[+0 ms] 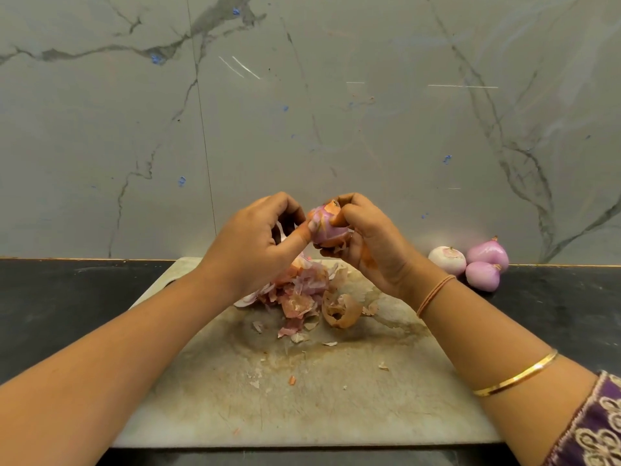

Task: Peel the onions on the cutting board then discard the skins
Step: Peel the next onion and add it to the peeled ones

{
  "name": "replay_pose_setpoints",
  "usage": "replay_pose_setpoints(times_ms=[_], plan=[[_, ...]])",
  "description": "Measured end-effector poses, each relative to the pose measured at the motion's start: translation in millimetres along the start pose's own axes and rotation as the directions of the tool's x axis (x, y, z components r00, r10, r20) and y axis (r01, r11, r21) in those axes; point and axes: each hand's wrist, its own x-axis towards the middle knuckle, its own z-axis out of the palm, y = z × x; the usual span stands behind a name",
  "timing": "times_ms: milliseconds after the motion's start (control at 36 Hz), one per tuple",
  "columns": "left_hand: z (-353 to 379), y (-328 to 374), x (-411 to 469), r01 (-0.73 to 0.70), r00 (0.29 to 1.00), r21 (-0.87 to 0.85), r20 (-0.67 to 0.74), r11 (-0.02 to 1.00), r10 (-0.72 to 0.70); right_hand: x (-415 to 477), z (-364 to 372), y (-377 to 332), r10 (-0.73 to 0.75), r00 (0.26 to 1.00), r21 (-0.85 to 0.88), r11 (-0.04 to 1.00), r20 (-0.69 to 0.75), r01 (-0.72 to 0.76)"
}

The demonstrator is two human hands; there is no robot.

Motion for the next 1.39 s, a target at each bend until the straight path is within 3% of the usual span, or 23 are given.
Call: replay_pose_setpoints(times_ms=[361, 611, 861, 1111, 1389], plan=[[1, 0, 0, 0.050, 0.999, 0.091, -0.017, 0.995, -0.048, -2, 5, 1, -0.038, 0.999, -0.103, 0.994, 0.008, 0.039], [-1, -11, 3, 0.164, 0.985, 0.144, -0.070, 0.976, -0.155, -6, 1, -7, -0.014, 1.000, 0.029, 0.999, -0.007, 0.014], [-2, -2, -1, -0.073, 0.994, -0.146, 0.068, 0.987, 0.084, -6, 3, -5, 0.041, 0.998, 0.051, 0.998, -0.041, -0.039], [-2, -12, 1, -0.194, 0.976, -0.087, 0.087, 0.977, 0.201, -9, 5, -8, 0.054, 0.998, 0.029, 0.998, -0.036, -0.053], [-3, -11, 0, -0.244, 0.965, 0.036, 0.112, 0.969, 0.238, -8, 4, -8, 0.081, 0.997, 0.031, 0.996, -0.009, -0.081]])
